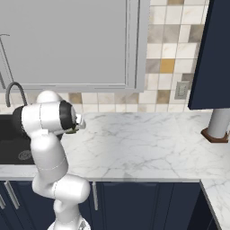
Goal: Locate and retrieve the sponge and dish brush from the cabinet. Place them next to the sink.
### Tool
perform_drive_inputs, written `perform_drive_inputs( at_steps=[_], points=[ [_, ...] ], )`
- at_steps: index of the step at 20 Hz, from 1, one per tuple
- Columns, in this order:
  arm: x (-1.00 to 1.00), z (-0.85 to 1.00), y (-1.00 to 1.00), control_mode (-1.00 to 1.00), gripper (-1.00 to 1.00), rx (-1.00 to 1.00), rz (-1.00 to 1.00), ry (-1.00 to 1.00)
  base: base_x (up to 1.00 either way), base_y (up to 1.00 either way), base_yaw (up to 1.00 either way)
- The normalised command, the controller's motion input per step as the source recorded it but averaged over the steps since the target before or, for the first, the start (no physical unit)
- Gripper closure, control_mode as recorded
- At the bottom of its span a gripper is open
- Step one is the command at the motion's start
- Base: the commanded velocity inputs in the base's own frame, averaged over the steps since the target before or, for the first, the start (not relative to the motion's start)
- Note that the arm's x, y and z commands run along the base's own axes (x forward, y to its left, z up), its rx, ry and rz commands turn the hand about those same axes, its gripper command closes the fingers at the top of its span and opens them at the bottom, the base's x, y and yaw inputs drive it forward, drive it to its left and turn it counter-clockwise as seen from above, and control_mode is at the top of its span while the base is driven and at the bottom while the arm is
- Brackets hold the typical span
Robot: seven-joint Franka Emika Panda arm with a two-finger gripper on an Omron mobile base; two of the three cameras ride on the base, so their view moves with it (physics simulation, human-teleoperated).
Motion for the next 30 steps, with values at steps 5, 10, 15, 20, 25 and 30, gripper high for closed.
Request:
perform_drive_inputs(
  at_steps=[5,10,15,20,25,30],
  points=[
    [0.09,-0.13,0.12,-1.00,-1.00,0.00,0.00,0.00,0.00,0.00,0.00],
    [0.10,-0.04,0.00,-1.00,-1.00,0.00,0.00,-0.02,0.00,0.00,0.00],
    [0.02,-0.04,0.00,-1.00,-1.00,0.00,0.00,0.00,0.00,0.00,0.00],
    [-0.01,0.09,-0.03,-1.00,-1.00,-0.02,0.00,0.01,0.00,0.00,0.00],
    [-0.24,0.63,-0.32,-1.00,-1.00,-0.05,0.01,-0.06,0.00,0.00,0.00],
    [-0.44,0.65,-0.44,-1.00,-1.00,-0.01,0.02,0.03,0.00,0.00,0.00]
  ],
)
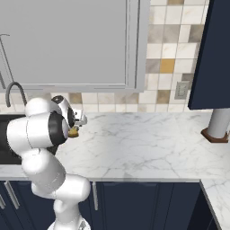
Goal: Locate and retrieve the sponge and dish brush from the cabinet. Place them next to the sink.
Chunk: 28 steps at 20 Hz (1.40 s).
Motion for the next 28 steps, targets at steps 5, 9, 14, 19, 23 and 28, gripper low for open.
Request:
perform_drive_inputs(
  at_steps=[5,9,14,19,23,28],
  points=[
    [-0.28,0.65,-0.29,-1.00,-1.00,0.00,-0.08,0.15,0.00,0.00,0.00],
    [-0.39,0.68,-0.15,-1.00,-1.00,0.00,-0.05,0.05,0.00,0.00,0.00],
    [-0.36,0.23,-0.27,-1.00,-1.00,0.01,-0.03,0.00,0.00,0.00,0.00],
    [-0.40,0.03,-0.17,-1.00,-1.00,0.02,0.00,-0.10,0.00,0.00,0.00],
    [-0.68,0.19,-0.11,-1.00,-1.00,0.04,0.00,-0.22,0.00,0.00,0.00],
    [-0.73,0.19,-0.25,-1.00,-1.00,0.08,0.00,-0.28,0.00,0.00,0.00]
  ],
)
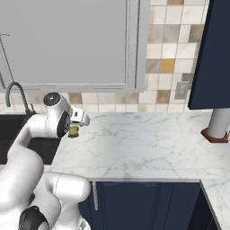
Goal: Locate and retrieve the sponge and dish brush from the cabinet. Place them next to the sink.
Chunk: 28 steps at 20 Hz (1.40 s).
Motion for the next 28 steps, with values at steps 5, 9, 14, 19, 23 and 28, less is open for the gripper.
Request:
perform_drive_inputs(
  at_steps=[5,9,14,19,23,28],
  points=[
    [-0.60,0.41,-0.23,-1.00,-1.00,0.06,0.00,-0.22,0.00,0.00,0.00],
    [-0.49,0.81,-0.21,-1.00,-1.00,0.06,0.00,0.00,0.00,0.00,0.00],
    [-0.48,0.82,-0.15,-1.00,-1.00,0.04,0.00,0.14,0.00,0.00,0.00],
    [-0.53,0.61,-0.07,-1.00,-1.00,0.02,-0.03,0.14,0.00,0.00,0.00],
    [-0.67,0.28,-0.01,-1.00,-1.00,0.00,-0.07,0.10,0.00,0.00,0.00],
    [-0.57,0.00,-0.04,-1.00,-1.00,-0.03,-0.06,0.08,0.00,0.00,0.00]
  ],
)
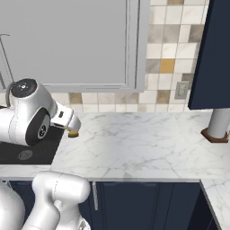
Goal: Locate and retrieve the sponge and dish brush from the cabinet. Place them next to the sink.
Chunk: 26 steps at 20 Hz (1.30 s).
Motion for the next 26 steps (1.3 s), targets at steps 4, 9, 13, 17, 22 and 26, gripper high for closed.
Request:
perform_drive_inputs(
  at_steps=[4,9,13,17,22,26],
  points=[
    [-0.67,-0.03,-0.12,-1.00,-1.00,0.00,0.00,-0.04,0.00,0.00,0.00],
    [-0.55,-0.02,-0.04,-1.00,-1.00,-0.01,0.00,-0.15,0.00,0.00,0.00],
    [-0.22,0.00,0.13,-1.00,-1.00,-0.04,0.01,-0.03,0.00,0.00,0.00],
    [0.00,0.00,0.00,-1.00,-1.00,0.00,0.00,0.00,0.00,0.00,0.00],
    [0.00,0.00,0.00,-1.00,-1.00,0.00,0.00,0.00,0.00,0.00,0.00],
    [0.00,0.00,0.00,-1.00,-1.00,0.00,0.00,0.00,0.00,0.00,0.00]
  ],
)
